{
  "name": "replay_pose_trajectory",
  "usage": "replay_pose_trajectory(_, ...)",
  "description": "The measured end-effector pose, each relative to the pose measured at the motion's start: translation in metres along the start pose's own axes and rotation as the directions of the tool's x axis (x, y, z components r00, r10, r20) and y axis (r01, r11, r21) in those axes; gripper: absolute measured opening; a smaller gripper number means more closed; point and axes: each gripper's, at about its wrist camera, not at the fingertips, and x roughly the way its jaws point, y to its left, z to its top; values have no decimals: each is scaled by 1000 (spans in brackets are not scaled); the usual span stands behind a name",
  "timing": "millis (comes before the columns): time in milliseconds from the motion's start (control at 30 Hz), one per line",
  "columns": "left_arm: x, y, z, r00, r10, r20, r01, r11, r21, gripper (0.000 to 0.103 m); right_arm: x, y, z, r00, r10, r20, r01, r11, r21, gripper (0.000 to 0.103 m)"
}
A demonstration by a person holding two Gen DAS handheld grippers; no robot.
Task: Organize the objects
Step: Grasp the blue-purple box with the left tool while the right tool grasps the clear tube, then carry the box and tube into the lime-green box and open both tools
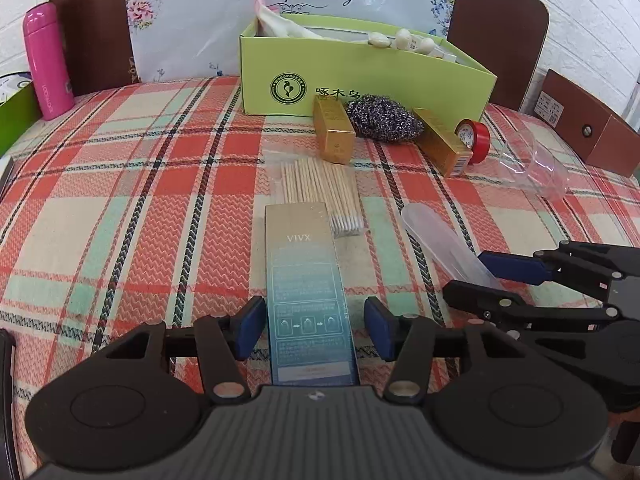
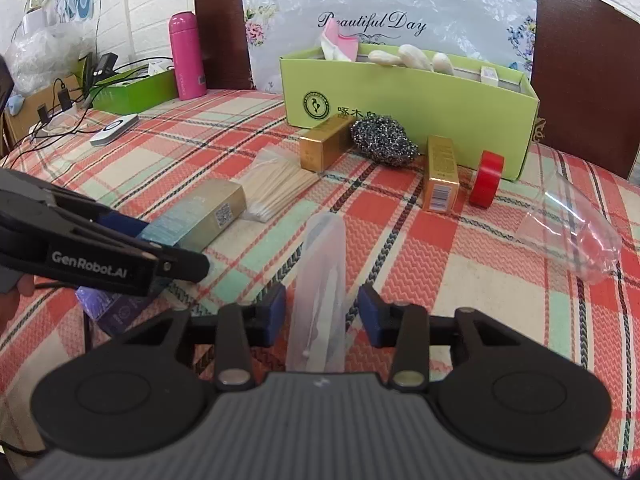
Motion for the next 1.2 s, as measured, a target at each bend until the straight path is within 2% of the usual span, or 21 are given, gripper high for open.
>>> replay_pose_trajectory(33,0,0,0,1000,4,2,-4,1000,5,51,-1,2,-1,1000,3,1,-3,1000,-5,28)
replay_pose_trajectory(67,-1,0,0,1000,12,5,-12,1000,6,43,-2,3,-1,1000,4,2,-4,1000,-7,27)
replay_pose_trajectory(133,-4,4,0,1000,-12,3,12,1000,-24,42,-4,3,-2,1000,20,2,-20,1000,8,27)
replay_pose_trajectory(267,-12,6,0,998,-59,13,60,996,-63,41,-17,-6,-1,995,98,27,-100,989,112,27)
replay_pose_trajectory(433,-26,2,10,993,-107,54,111,991,-75,41,-35,-20,13,990,109,94,-123,979,165,27)
replay_pose_trajectory(633,-42,-5,35,980,-153,129,160,986,-50,41,-49,-38,36,980,82,183,-118,974,195,27)
replay_pose_trajectory(900,-53,-16,82,948,-210,237,221,975,-20,41,-54,-58,76,958,43,283,-103,975,199,27)
replay_pose_trajectory(1033,-51,-20,105,938,-211,273,223,975,-12,41,-52,-67,97,947,23,320,-88,978,191,27)
replay_pose_trajectory(1200,-43,-13,138,926,-205,317,233,971,-51,41,-43,-80,124,934,3,358,-76,979,188,27)
